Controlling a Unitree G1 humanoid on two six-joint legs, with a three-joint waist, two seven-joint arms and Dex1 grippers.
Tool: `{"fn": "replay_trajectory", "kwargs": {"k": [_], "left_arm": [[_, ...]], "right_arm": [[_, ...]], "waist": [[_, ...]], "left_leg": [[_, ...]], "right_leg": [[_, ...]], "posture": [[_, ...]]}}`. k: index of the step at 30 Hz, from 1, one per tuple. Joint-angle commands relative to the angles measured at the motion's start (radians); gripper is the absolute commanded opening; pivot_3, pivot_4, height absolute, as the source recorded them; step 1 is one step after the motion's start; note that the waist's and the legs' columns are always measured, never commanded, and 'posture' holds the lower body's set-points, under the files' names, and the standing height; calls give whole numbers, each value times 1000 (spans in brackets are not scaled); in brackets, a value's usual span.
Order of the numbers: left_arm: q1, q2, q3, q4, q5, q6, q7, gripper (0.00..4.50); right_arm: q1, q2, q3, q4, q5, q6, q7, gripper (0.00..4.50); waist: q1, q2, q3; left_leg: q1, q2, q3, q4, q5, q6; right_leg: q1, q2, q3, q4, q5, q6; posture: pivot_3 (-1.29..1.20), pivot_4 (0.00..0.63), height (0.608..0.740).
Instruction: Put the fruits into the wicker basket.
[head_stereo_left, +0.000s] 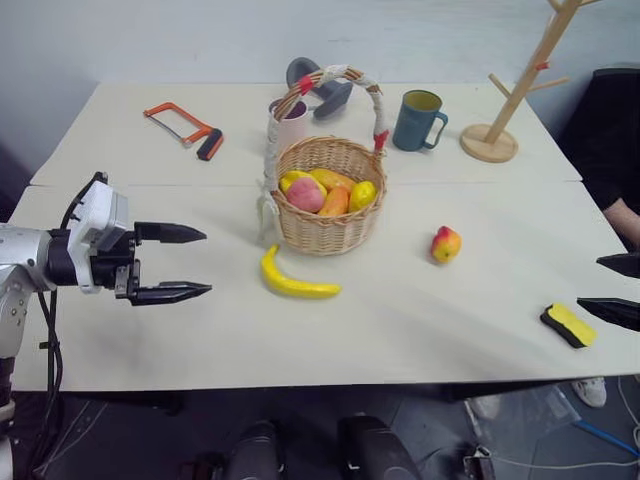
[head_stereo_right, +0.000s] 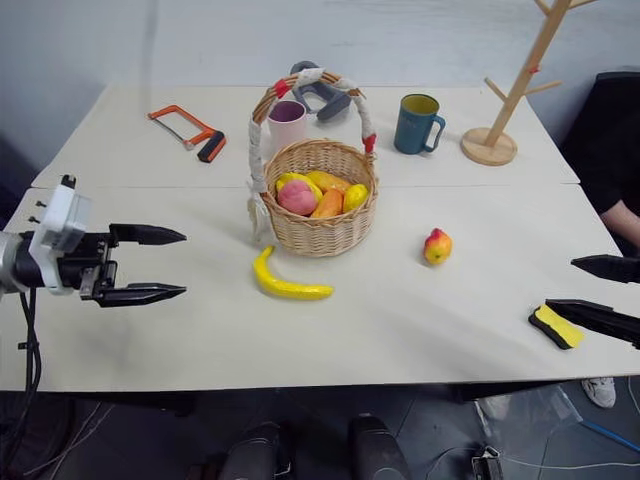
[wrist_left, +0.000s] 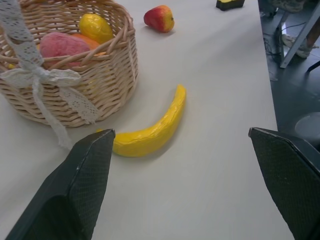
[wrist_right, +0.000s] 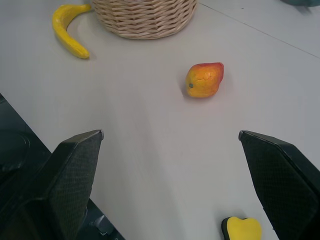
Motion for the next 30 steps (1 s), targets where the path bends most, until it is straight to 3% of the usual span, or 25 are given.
{"fn": "replay_trajectory", "kwargs": {"k": [1,15,21,30], "left_arm": [[-15,3,-2,-29,1,-19,1,4500],[-172,-54,-148,28,52,-55,-12,4500],[-282,-135,-328,107,203,-224,-85,4500],[-424,-294,-551,353,426,-454,-163,4500]], "right_arm": [[-10,8,-7,-17,0,-3,-7,4480],[15,48,-23,-145,-20,20,-100,4480],[-97,36,11,-330,139,125,-194,4480],[-271,25,198,-585,353,160,-370,4480]], "waist": [[0,0,0],[3,0,0],[1,0,0],[7,0,0]], "left_leg": [[0,0,0,0,0,0],[0,0,0,2,0,0],[0,0,0,4,2,-3],[-3,1,-2,6,3,-5]], "right_leg": [[0,0,0,0,0,0],[0,1,0,1,0,0],[0,3,1,3,0,0],[-1,4,1,3,0,0]], "posture": [[0,150,740],[0,150,740],[0,150,740],[0,150,740]]}}
